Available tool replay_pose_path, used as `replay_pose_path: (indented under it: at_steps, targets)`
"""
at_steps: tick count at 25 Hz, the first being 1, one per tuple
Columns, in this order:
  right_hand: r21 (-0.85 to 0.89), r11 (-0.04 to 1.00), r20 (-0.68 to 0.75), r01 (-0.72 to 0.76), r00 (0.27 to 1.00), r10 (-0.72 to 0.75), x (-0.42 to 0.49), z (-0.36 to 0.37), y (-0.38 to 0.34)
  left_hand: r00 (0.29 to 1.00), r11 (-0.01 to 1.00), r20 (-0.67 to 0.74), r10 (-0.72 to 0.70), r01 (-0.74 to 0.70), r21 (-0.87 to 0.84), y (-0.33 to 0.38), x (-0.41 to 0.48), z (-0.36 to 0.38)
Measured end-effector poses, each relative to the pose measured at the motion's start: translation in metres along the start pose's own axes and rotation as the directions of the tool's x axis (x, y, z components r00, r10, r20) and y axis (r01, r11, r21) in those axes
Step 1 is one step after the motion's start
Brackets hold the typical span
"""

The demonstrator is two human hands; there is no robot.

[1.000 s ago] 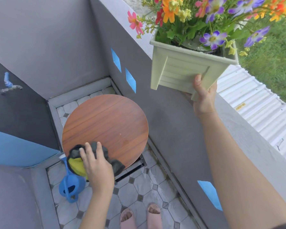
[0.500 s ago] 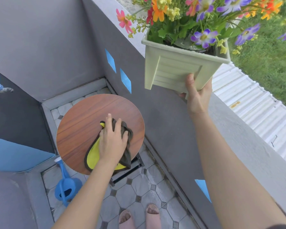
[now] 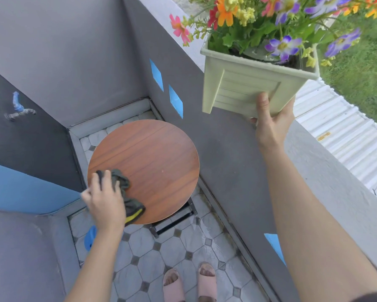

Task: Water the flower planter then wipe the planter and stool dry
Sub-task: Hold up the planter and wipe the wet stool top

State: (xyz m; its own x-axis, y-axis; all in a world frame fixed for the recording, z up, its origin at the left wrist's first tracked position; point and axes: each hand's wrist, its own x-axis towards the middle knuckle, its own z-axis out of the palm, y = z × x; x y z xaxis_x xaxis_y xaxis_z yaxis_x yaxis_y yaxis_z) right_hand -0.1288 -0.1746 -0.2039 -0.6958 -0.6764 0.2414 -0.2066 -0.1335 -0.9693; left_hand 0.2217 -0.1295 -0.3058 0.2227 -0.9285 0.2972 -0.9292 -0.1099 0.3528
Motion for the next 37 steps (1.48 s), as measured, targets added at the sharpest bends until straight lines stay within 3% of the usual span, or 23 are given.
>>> replay_pose_path:
  at_steps: [4, 7, 9, 11, 14, 16, 17, 18, 20, 23, 25, 30, 37]
  targets:
    - [0.005, 1.000, 0.016, -0.029, 0.999, 0.028, 0.005, -0.001, 0.006, 0.956, 0.954, 0.076, 0.283, -0.273, -0.127, 0.061, -0.038, 0.009]
    - [0.043, 0.998, 0.038, -0.037, 0.999, 0.036, 0.006, -0.001, 0.005, 0.846, 0.846, 0.131, 0.517, -0.482, -0.228, 0.100, -0.065, 0.022]
    - [0.074, 0.996, 0.050, -0.049, 0.998, 0.045, 0.006, -0.002, 0.004, 0.791, 0.796, 0.159, 0.590, -0.537, -0.282, 0.110, -0.067, 0.026]
    - [0.100, 0.993, 0.066, -0.062, 0.996, 0.055, 0.007, -0.001, 0.002, 0.852, 0.849, 0.158, 0.499, -0.445, -0.285, 0.103, -0.048, 0.018]
    - [0.104, 0.991, 0.067, -0.080, 0.995, 0.073, 0.005, 0.001, -0.002, 0.982, 0.976, 0.147, 0.120, -0.089, -0.201, 0.060, -0.006, 0.002]
    - [0.096, 0.992, 0.063, -0.084, 0.995, 0.078, 0.005, 0.000, -0.003, 0.988, 0.973, 0.064, -0.143, 0.152, -0.172, 0.034, 0.013, -0.005]
    - [0.090, 0.992, 0.066, -0.092, 0.994, 0.086, 0.005, -0.001, -0.002, 0.979, 0.966, 0.051, -0.197, 0.203, -0.163, 0.033, 0.013, -0.005]
    - [0.082, 0.992, 0.073, -0.099, 0.993, 0.094, 0.005, -0.002, -0.003, 0.985, 0.971, 0.053, -0.165, 0.172, -0.166, 0.041, 0.008, -0.003]
    - [0.060, 0.993, 0.083, -0.103, 0.992, 0.097, 0.006, -0.004, -0.003, 0.994, 0.971, 0.079, 0.081, -0.061, -0.230, 0.072, -0.011, 0.009]
    - [0.041, 0.994, 0.085, -0.097, 0.992, 0.093, 0.003, -0.004, -0.008, 0.892, 0.868, 0.108, 0.438, -0.389, -0.308, 0.124, -0.028, 0.038]
    - [0.054, 0.993, 0.083, -0.100, 0.992, 0.096, 0.001, -0.003, -0.011, 0.855, 0.834, 0.115, 0.506, -0.450, -0.318, 0.146, -0.013, 0.057]
    - [0.110, 0.990, 0.065, -0.088, 0.995, 0.081, 0.002, -0.002, -0.008, 0.877, 0.876, 0.151, 0.456, -0.412, -0.252, 0.159, 0.065, 0.084]
    - [0.078, 0.996, 0.035, -0.034, 0.999, 0.031, 0.004, 0.001, -0.013, 0.985, 0.987, 0.110, 0.136, -0.126, -0.097, 0.083, 0.148, 0.075]
